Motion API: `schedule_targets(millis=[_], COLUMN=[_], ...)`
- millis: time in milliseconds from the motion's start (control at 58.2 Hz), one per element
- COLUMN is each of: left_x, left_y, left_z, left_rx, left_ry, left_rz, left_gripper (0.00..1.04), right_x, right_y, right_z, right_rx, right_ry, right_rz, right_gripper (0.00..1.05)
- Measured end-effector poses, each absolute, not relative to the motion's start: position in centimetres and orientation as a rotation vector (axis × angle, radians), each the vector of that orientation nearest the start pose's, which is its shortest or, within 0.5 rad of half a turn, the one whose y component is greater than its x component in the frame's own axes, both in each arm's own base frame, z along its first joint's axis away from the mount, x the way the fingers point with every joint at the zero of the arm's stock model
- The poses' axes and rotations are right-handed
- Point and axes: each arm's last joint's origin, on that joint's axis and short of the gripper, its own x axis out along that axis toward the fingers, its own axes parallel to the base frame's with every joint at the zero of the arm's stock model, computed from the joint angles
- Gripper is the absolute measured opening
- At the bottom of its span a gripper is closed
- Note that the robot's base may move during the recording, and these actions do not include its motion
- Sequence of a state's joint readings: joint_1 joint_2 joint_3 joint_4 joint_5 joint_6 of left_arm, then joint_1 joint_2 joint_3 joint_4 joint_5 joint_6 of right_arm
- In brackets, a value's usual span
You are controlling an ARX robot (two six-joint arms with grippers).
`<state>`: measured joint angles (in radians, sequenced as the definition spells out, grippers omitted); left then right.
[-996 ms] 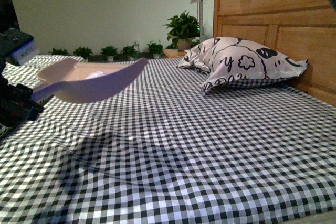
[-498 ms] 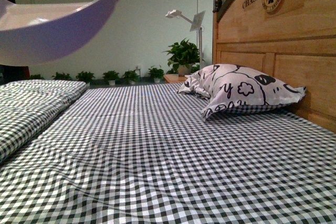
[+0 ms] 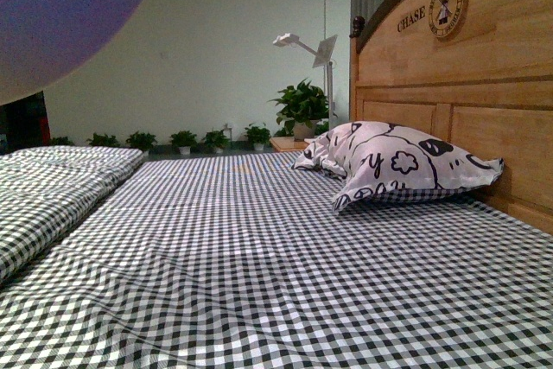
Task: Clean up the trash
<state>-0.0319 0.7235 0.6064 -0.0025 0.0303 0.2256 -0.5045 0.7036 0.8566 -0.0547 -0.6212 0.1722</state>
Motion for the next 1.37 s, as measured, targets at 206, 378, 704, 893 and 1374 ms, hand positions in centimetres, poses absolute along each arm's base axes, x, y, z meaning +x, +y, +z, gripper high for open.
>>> schedule_targets(millis=[206, 378, 704, 893, 1374], left_x=[16.82, 16.82, 16.82, 16.82, 16.82], left_y=[-0.63, -0.63, -0.63, -0.63, -0.63], left_z=[29.55, 29.55, 29.55, 29.55, 29.55], left_rx=[0.218, 0.217, 0.215, 0.215, 0.215], left_ry=[0.118, 0.118, 0.118, 0.118, 0.118], left_rz=[-0.078, -0.078, -0.078, -0.078, -0.078], left_gripper=[0.26, 0.26, 0.26, 0.26, 0.26], right_x=[13.24, 13.24, 13.30, 13.30, 13.30], right_y=[-5.52, -5.52, -5.55, -5.56, -5.55], right_z=[37.80, 37.80, 37.76, 37.76, 37.76], right_rx=[0.129, 0.128, 0.130, 0.130, 0.130], right_ry=[-0.057, -0.057, -0.054, -0.054, -0.054], right_rz=[0.098, 0.099, 0.098, 0.098, 0.098], right_gripper=[0.20, 0.20, 0.20, 0.20, 0.20])
